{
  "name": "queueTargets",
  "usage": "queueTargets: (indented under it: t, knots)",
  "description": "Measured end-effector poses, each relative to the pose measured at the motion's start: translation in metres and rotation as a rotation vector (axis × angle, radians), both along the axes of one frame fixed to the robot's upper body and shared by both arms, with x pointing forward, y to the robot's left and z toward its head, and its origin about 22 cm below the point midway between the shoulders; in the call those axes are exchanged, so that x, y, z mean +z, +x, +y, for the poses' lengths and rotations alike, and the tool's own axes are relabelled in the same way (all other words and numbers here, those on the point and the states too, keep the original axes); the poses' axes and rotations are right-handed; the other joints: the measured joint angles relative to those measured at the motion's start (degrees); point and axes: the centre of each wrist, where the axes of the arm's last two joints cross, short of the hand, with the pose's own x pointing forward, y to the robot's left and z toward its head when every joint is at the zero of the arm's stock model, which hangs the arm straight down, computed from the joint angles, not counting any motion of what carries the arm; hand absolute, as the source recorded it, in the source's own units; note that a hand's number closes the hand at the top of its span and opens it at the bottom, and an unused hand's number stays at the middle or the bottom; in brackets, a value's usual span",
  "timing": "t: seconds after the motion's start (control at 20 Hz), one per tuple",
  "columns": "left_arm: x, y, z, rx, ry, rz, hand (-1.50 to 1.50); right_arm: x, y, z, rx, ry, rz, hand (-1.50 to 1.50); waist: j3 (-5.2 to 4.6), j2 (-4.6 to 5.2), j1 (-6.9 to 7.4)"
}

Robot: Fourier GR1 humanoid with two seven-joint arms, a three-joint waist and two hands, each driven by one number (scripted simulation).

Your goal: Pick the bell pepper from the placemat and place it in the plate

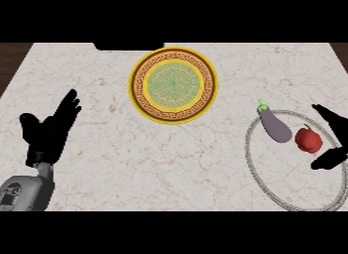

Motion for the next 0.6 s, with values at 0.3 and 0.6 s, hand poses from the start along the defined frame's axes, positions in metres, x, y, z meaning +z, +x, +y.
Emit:
queueTargets:
  t: [0.3, 0.6]
  knots:
    - [0.001, -0.006, -0.007, 0.003, 0.002, -0.001, 0.00, -0.012, 0.006, 0.001, 0.007, -0.032, 0.042, -1.50, 0.00, 0.00, 0.06]
    - [0.004, -0.002, 0.002, -0.001, 0.003, 0.000, 0.00, -0.019, 0.011, 0.008, 0.116, -0.039, 0.099, 1.50, -0.45, -0.22, 0.05]
